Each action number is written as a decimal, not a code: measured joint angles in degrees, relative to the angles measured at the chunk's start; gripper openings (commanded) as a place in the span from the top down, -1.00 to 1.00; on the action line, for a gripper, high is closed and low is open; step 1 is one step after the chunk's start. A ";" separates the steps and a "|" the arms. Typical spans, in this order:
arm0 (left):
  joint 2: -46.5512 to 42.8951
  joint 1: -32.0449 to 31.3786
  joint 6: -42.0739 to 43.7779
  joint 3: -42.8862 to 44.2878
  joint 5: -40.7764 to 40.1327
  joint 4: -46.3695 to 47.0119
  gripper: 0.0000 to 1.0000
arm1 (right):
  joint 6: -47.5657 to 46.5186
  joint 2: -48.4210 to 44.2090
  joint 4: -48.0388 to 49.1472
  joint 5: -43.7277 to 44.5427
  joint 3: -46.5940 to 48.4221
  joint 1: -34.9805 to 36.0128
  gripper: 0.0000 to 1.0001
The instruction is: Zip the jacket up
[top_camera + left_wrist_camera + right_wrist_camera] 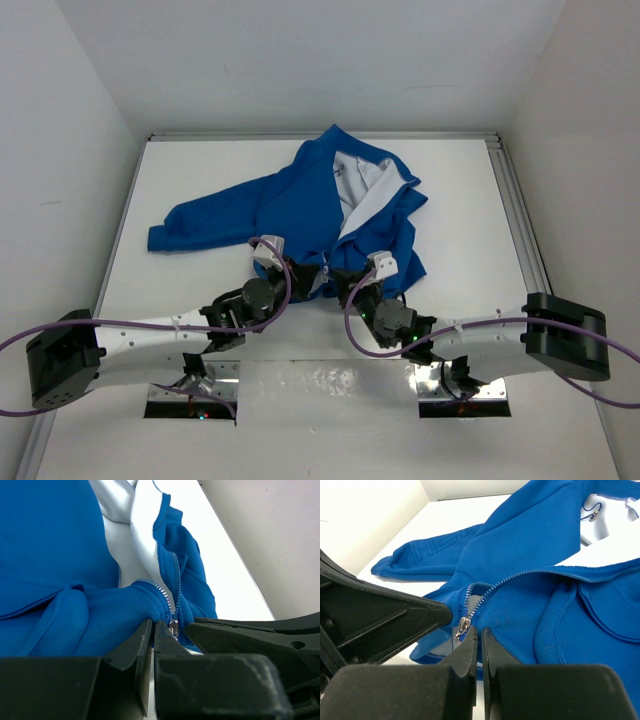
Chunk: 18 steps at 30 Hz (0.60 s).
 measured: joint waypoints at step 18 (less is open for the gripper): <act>0.26 -1.46 0.46 0.00 -2.38 0.39 1.00 | -1.22 1.90 -2.21 2.93 3.43 0.00 1.00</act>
